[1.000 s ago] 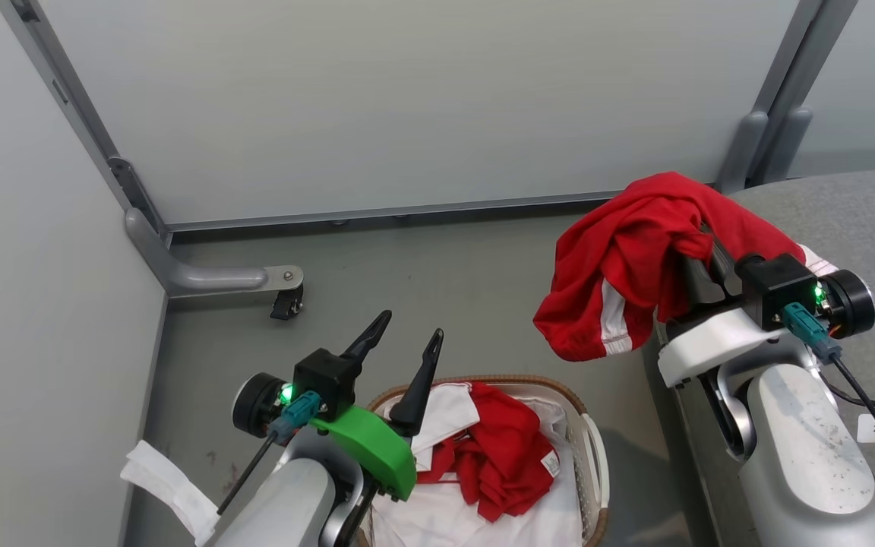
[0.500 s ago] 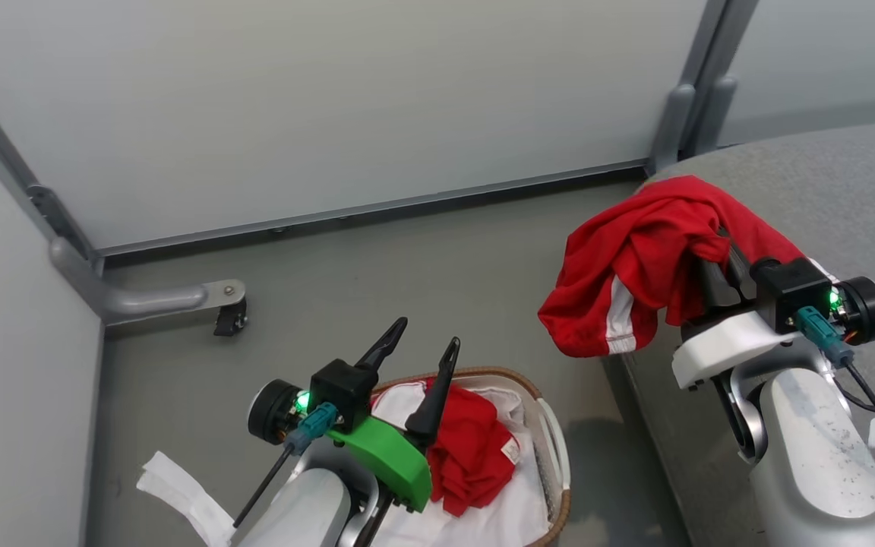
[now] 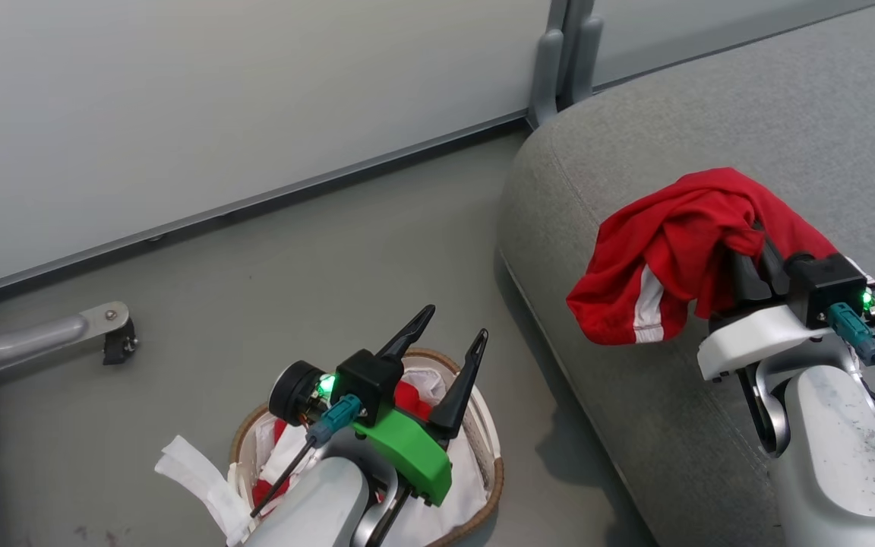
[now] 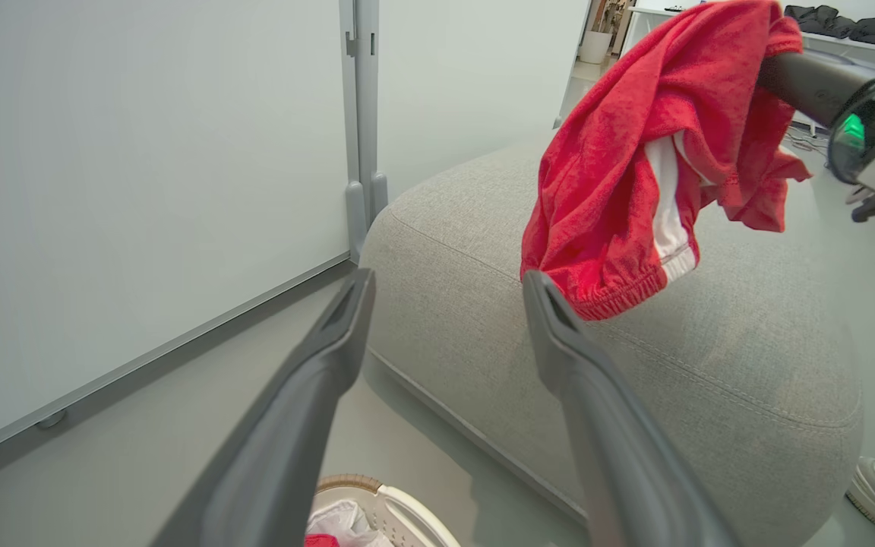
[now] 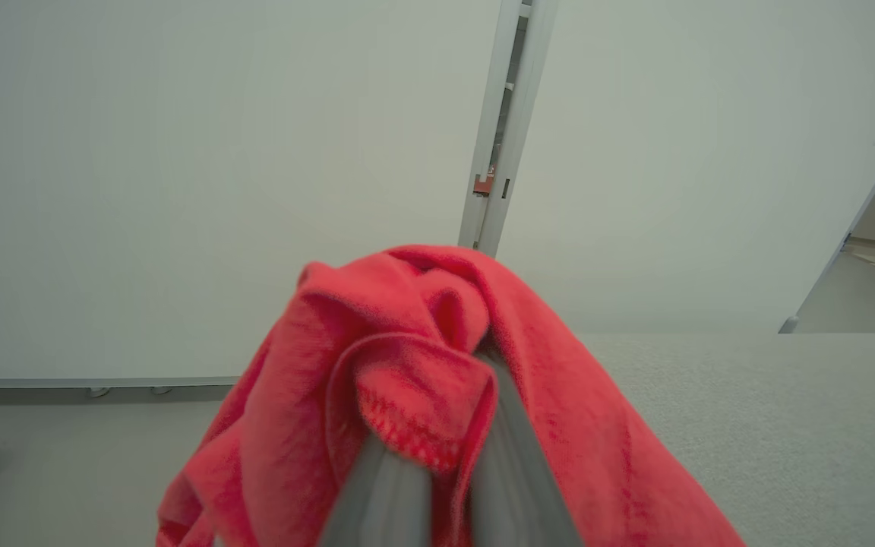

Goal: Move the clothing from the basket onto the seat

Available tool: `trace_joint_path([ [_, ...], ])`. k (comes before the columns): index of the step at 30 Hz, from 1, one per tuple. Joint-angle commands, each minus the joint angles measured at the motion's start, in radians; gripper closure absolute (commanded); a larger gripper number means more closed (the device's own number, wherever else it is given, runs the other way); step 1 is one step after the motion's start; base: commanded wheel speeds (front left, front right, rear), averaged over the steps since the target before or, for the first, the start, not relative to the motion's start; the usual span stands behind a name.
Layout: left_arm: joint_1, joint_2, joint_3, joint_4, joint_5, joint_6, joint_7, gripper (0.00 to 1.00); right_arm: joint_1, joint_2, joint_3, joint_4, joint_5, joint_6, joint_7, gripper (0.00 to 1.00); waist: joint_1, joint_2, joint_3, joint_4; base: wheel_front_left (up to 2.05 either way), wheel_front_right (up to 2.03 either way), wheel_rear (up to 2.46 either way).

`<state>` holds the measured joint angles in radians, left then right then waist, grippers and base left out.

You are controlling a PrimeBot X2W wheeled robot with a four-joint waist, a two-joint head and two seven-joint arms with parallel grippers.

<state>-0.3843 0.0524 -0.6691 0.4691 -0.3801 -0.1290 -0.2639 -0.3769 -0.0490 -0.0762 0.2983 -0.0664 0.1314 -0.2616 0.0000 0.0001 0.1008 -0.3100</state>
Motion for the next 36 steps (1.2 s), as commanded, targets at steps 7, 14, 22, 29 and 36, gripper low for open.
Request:
trace_joint_path([
  [7,-0.032,0.017,-0.017,-0.01,0.009,-0.003,-0.001,0.0,-0.011,-0.003,-0.04,-0.007,0.008,-0.001,-0.005,1.0,0.0,-0.0001,0.074,-0.044,0.0,0.0,0.0],
  [14,-0.088,0.041,-0.044,-0.031,0.03,-0.003,-0.001,0.0,-0.187,-0.003,-0.166,0.005,-0.06,-0.001,-0.005,1.0,0.0,-0.0001,0.198,0.008,0.0,0.0,0.0],
  [22,-0.183,0.08,-0.064,-0.061,0.055,-0.003,-0.001,0.0,-0.471,-0.131,-0.253,0.093,-0.094,-0.001,-0.005,1.0,0.0,-0.0001,0.392,0.059,0.0,0.0,0.0],
  [29,-0.244,0.092,-0.071,-0.095,0.081,-0.003,-0.001,0.0,-0.667,-0.273,-0.355,0.204,-0.144,-0.001,-0.005,1.0,0.0,-0.0001,0.542,0.101,0.0,0.0,0.0],
  [36,-0.255,0.107,-0.063,-0.112,0.109,0.005,-0.001,0.0,-0.719,-0.325,-0.419,0.294,-0.161,-0.001,-0.005,1.0,0.0,-0.0001,0.635,0.119,0.0,0.0,0.0],
])
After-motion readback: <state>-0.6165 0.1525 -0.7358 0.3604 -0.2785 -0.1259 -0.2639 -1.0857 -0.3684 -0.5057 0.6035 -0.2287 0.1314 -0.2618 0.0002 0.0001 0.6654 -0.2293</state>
